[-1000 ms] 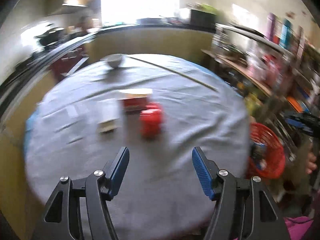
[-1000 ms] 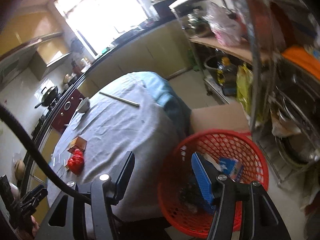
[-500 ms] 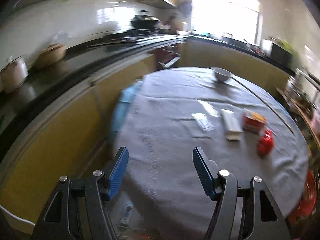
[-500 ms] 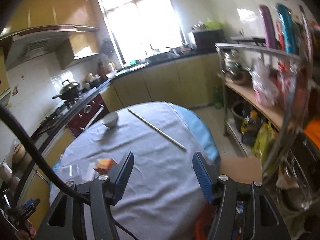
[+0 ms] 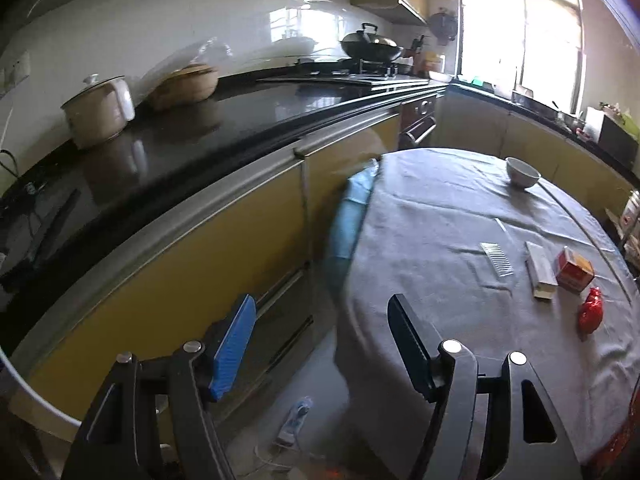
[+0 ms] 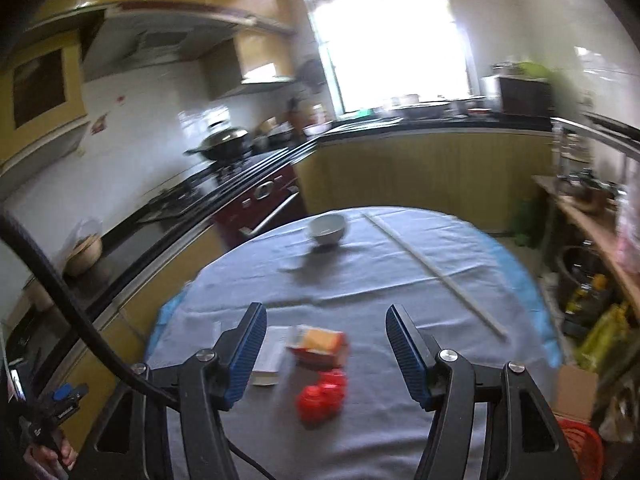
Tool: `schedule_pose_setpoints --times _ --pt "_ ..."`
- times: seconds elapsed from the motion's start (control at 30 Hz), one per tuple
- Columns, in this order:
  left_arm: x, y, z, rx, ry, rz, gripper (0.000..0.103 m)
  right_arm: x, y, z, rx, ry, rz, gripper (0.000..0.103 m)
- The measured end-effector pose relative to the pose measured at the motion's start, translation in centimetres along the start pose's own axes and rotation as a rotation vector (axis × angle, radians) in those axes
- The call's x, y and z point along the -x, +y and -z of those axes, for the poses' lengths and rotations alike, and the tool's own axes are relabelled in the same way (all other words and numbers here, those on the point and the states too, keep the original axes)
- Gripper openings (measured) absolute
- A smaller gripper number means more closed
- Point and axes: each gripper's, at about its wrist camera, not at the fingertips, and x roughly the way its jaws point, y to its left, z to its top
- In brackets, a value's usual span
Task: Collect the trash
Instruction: 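Move both open tools back over the table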
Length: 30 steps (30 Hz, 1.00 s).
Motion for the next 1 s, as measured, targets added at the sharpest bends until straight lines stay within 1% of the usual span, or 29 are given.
schedule_pose_setpoints --times 0.13,0.23,0.33,0.4,0.43,0.5,0.6,0.67,0.77,0.83,1.0 --pt "1.1 0.4 0.0 -0.006 0.002 -0.041 0.070 -3.4 2.5 1.1 0.023 0.054 -0.110 0.066" --pt "2.0 -0.2 -0.3 -0.032 -0.004 -0.077 0.070 -5.4 3.5 1.9 0.026 0.086 -0.176 0.066" --pt "2.7 -1.4 -0.7 -0.061 -0.012 -0.094 0.070 -7.3 4.0 2.7 0.014 0.112 -0.244 0.066" --pt "3.0 -2.7 -1.2 -0.086 -0.017 -0.100 0.074 -8.0 3.8 3.3 0.002 0.124 -0.276 0.066" --pt "3.1 -3.5 -1.4 -0.098 -0.021 -0.096 0.075 -8.3 3.6 3.5 -0.005 0.130 -0.289 0.066" --pt "3.1 -5.4 -1.9 -0.121 -0.021 -0.070 0.075 -8.8 2.9 4.1 -0.020 0.144 -0.306 0.066" --pt "2.9 -8.3 -2.5 -0.149 -0.014 -0.026 0.075 -9.1 0.6 5.0 -0.052 0.149 -0.303 0.066" --pt "2.4 -10.9 -3.0 -0.171 -0.003 0.027 0.075 -9.1 -1.5 5.4 -0.088 0.153 -0.287 0.066" --pt "1.4 -14.5 -3.6 -0.203 0.017 0.090 0.075 -9.1 -5.2 5.9 -0.165 0.149 -0.260 0.066" --pt "0.5 -17.2 -3.9 -0.230 0.034 0.129 0.075 -9.1 -7.9 6.5 -0.212 0.149 -0.227 0.066" --pt "-2.9 -22.3 -4.5 -0.287 0.096 0.185 0.076 -9.1 -12.9 7.8 -0.303 0.163 -0.179 0.066"
